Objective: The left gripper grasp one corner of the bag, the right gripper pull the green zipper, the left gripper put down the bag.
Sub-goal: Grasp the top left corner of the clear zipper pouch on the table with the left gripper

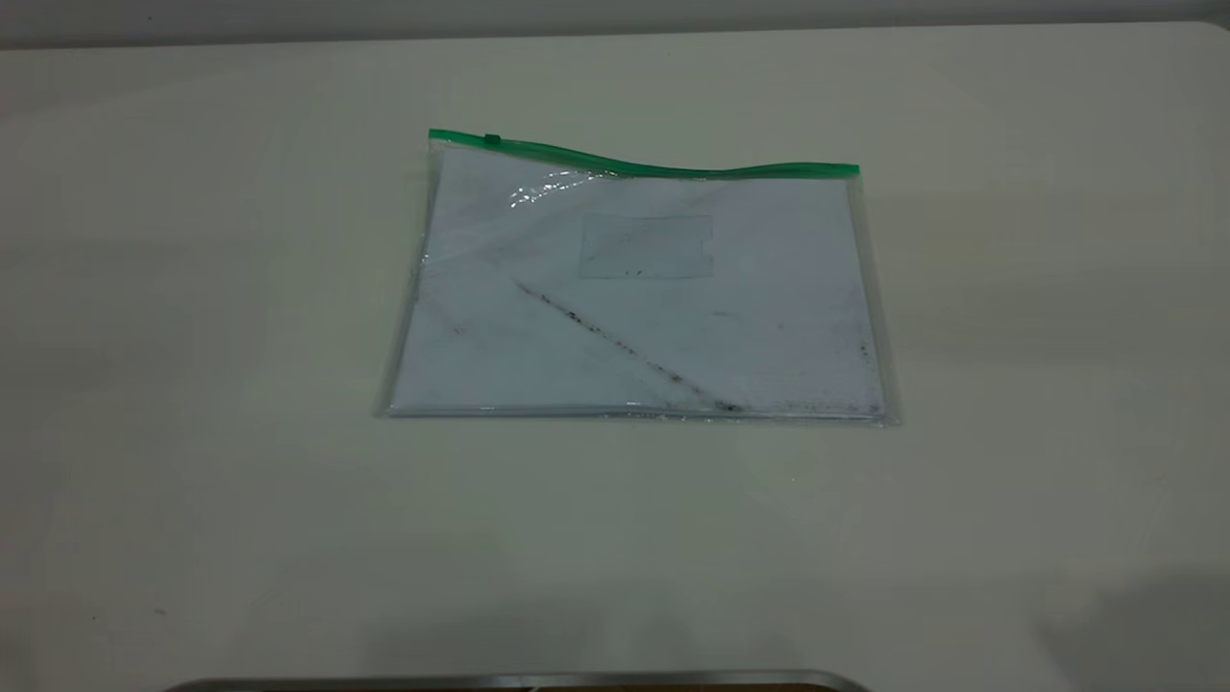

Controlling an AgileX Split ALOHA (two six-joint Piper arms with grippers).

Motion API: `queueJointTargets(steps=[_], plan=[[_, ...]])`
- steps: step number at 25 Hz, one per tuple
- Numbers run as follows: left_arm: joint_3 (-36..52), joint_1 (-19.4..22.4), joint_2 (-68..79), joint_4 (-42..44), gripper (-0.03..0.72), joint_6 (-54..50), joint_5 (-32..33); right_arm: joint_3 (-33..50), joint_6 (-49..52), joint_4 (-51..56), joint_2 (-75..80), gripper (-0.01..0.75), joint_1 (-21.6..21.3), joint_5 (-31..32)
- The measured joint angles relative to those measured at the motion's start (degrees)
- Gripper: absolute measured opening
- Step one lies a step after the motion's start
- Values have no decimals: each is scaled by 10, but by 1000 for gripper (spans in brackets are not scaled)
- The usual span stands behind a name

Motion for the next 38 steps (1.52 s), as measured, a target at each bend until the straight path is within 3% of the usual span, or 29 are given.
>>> queueJointTargets(steps=[5,9,12,18,24,30,38], plan=[[-42,0,163,-25,483,50,-117,-4,-192,135,149,472,0,-91],[-76,0,262,-102,521,133,-186,-35,-312,256,254,526,4,-137],[-112,0,340,-184,523,208,-206,-87,-367,322,345,534,34,-146],[-191,0,497,-346,523,352,-227,-220,-407,352,515,529,127,-143],[-223,0,614,-503,523,490,-341,-338,-408,380,663,501,138,-125],[-344,-1,764,-582,523,631,-272,-427,-408,408,756,498,143,-55],[-527,-30,955,-615,523,657,-182,-451,-419,415,784,497,143,-43]])
